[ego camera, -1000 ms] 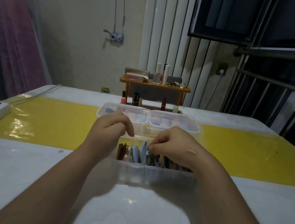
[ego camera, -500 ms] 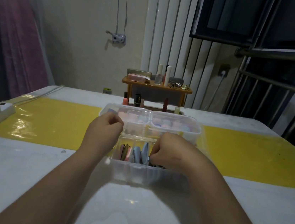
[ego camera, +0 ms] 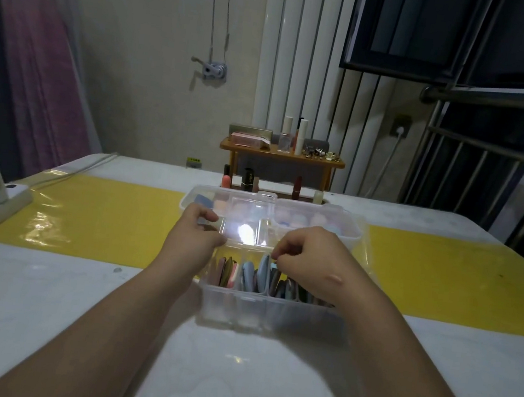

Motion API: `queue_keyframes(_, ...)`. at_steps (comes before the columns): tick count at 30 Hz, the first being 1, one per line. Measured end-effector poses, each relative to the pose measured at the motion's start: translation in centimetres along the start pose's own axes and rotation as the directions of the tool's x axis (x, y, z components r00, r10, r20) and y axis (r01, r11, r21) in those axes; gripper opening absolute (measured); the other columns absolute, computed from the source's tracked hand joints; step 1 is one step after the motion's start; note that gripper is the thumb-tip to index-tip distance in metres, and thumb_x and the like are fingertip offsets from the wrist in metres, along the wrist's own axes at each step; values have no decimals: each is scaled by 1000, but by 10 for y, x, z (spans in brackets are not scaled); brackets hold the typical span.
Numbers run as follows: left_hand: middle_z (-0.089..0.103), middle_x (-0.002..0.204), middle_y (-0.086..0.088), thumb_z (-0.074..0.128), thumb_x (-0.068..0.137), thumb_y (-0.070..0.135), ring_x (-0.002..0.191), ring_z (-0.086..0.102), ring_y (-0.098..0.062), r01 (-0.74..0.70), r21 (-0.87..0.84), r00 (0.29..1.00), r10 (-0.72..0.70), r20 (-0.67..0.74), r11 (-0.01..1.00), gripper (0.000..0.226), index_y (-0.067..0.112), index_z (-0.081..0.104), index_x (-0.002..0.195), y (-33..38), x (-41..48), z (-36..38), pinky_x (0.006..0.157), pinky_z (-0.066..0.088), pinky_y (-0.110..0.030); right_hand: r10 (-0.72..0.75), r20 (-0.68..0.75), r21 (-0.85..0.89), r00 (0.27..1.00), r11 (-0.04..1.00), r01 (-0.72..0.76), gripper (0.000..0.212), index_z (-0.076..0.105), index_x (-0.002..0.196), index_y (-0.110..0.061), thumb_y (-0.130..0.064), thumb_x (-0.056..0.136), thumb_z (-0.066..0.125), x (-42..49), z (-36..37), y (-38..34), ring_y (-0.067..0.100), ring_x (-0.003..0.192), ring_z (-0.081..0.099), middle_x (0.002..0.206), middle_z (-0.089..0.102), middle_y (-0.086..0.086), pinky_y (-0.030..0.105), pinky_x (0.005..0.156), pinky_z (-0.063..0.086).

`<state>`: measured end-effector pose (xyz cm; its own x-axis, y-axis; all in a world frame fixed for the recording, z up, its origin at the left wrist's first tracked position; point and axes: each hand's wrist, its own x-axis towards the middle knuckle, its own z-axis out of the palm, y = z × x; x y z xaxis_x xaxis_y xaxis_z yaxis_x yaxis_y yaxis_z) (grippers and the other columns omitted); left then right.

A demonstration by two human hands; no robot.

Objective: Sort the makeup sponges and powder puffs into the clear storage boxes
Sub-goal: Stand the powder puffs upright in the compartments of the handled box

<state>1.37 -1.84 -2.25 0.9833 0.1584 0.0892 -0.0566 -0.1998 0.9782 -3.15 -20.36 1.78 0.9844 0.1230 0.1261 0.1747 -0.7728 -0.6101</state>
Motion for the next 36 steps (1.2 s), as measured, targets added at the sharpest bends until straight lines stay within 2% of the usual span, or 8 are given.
queue_keyframes(4, 66, 100, -13, 65, 82, -3, 95, 65, -36, 23, -106, 1000, -23, 5, 994, 34, 26, 52, 94, -3, 1, -1, 75, 50, -46, -12, -15, 28, 1000, 1000, 13, 20, 68, 79, -32, -14, 88, 67, 2, 2, 2, 6, 80, 63, 83, 68, -11, 21, 69, 53)
queue_keyframes(7, 66, 98, -12, 65, 81, -6, 101, 66, -34, 10, -140, 1000, -11, -6, 990, 38, 28, 52, 90, -5, 2, -1, 84, 52, -51, -5, 24, -73, 1000, 997, 6, 14, 72, 75, -29, -18, 83, 74, 3, 3, 4, 7, 78, 64, 79, 69, -12, 26, 71, 55)
queue_keyframes(13, 67, 104, -13, 64, 84, -6, 100, 65, -30, -19, -171, 1000, 20, 0, 985, 36, 26, 52, 95, -6, 3, 0, 85, 51, -48, 25, 130, -89, 991, 996, -14, 8, 77, 77, -27, -19, 80, 78, -2, -2, 0, 7, 77, 66, 78, 72, -10, 25, 68, 55)
queue_keyframes(17, 65, 93, -8, 64, 86, -6, 95, 65, -27, -21, -184, 1000, 23, 9, 983, 37, 23, 52, 105, -6, 4, 1, 91, 51, -51, 94, 196, -271, 976, 962, -39, 9, 80, 85, -18, -19, 78, 73, 4, 4, -7, 19, 79, 69, 80, 74, -1, 32, 76, 60)
queue_keyframes(21, 66, 106, -7, 67, 89, 7, 101, 65, -26, -22, -181, 1000, 25, 15, 983, 35, 26, 57, 116, -8, 5, 1, 94, 53, -50, 127, 190, -394, 973, 918, -43, 13, 78, 89, -16, -21, 81, 69, 8, 12, -9, 22, 80, 67, 84, 72, 4, 31, 77, 58)
queue_keyframes(25, 67, 109, -4, 65, 92, 8, 104, 65, -20, -43, -160, 999, 45, 8, 986, 36, 23, 63, 124, -9, 6, 3, 101, 50, -46, 44, 112, -150, 993, 988, -27, 11, 75, 75, -27, -18, 79, 80, 0, 3, -1, 8, 74, 65, 75, 71, -9, 24, 66, 53)
queue_keyframes(30, 69, 116, -1, 62, 94, 8, 109, 63, -19, -54, -138, 998, 48, -50, 989, 32, 20, 66, 124, -8, 8, -1, 102, 50, -43, -42, -63, 57, 997, 997, 46, 11, 72, 76, -31, -25, 84, 77, 2, -5, 4, 1, 72, 61, 75, 68, -13, 17, 62, 45)
queue_keyframes(36, 71, 113, -1, 61, 94, 5, 104, 66, -19, -34, -129, 994, 20, -106, 991, 30, 18, 69, 120, -9, 17, -19, 97, 52, -39, 28, -451, 142, 892, 989, 41, 8, 69, 81, -26, -21, 87, 69, 10, -3, 14, 5, 73, 58, 79, 65, -12, 20, 60, 43)
